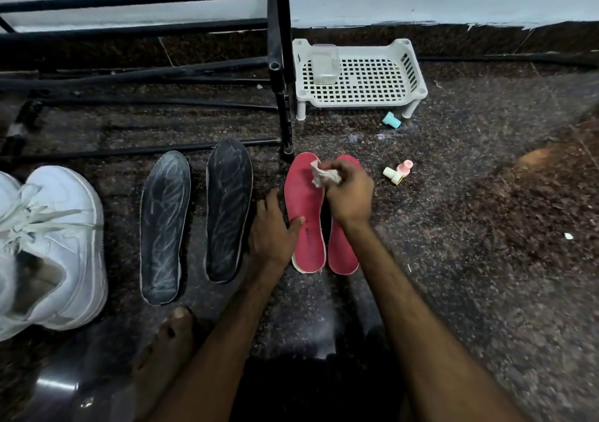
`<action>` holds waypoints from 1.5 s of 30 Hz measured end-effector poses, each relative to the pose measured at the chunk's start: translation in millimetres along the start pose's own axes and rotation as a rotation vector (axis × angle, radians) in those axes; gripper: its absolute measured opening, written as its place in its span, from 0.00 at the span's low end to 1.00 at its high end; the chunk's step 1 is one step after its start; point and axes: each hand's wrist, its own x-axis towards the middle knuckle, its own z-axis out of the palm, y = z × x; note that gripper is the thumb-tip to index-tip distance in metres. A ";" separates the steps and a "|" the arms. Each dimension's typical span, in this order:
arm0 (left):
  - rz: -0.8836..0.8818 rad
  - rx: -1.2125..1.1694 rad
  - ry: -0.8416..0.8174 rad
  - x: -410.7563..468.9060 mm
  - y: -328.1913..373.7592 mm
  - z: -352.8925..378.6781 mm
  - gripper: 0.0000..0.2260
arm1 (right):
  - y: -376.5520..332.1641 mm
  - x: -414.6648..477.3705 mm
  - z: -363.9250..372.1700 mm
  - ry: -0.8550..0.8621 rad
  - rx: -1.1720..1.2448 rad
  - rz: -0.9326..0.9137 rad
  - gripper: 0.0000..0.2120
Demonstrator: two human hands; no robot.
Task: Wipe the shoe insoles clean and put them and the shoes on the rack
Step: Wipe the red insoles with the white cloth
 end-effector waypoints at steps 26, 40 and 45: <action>-0.173 -0.064 -0.088 -18.6 5.9 -18.0 0.18 | 28.6 -46.0 -13.3 0.022 0.327 0.315 0.09; 0.103 -0.306 0.052 -23.1 -0.1 -29.8 0.18 | 11.8 -46.0 -32.5 -0.409 0.335 0.165 0.12; 0.102 -0.696 -0.119 -29.7 15.8 -31.0 0.05 | 18.6 -44.0 -32.8 -0.291 0.063 0.037 0.10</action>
